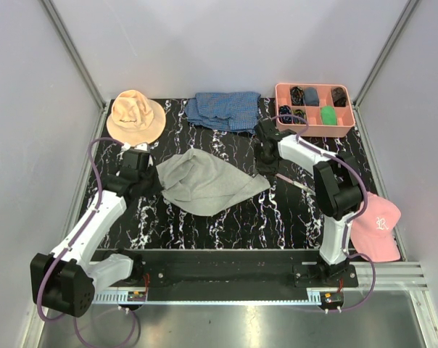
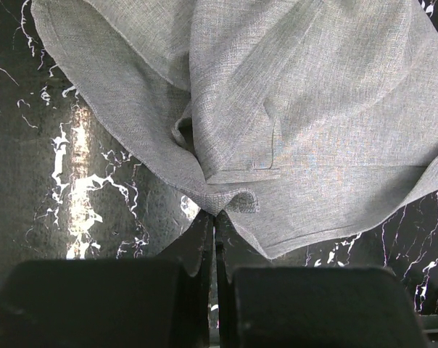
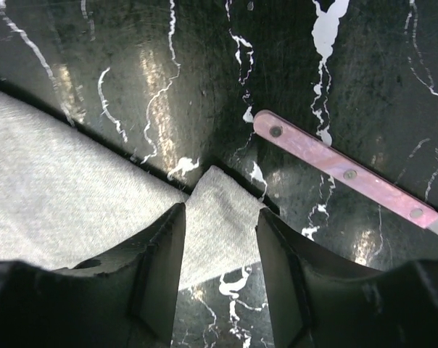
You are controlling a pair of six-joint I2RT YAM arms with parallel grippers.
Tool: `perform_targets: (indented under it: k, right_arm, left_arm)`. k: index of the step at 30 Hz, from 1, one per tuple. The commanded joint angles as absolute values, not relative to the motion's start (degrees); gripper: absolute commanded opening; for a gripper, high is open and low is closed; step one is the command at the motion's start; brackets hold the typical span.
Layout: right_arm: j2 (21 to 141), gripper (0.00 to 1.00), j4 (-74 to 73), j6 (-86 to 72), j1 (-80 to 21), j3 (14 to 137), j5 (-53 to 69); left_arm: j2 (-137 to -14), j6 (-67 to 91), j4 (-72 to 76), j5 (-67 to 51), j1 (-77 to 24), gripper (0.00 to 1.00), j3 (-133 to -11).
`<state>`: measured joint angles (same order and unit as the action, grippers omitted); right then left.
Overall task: Fold the napkin, place the utensils inside, and roll it up
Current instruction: Flatten the napkin out
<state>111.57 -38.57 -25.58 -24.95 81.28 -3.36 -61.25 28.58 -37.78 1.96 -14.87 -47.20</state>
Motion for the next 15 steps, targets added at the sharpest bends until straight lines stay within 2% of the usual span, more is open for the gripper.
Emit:
perform_targets:
  k: [1,15]
  right_arm:
    - [113.8,0.52,-37.0,-27.5,-24.7,82.7,-3.7]
    - [114.1,0.48,-33.9,-30.3,-24.9,81.2,-7.0]
  left_arm:
    - [-60.8,28.5,-35.9,0.4,-14.6,0.00,-46.6]
    - [-59.9,27.9,-35.8,-2.1,-14.6,0.00,-46.1]
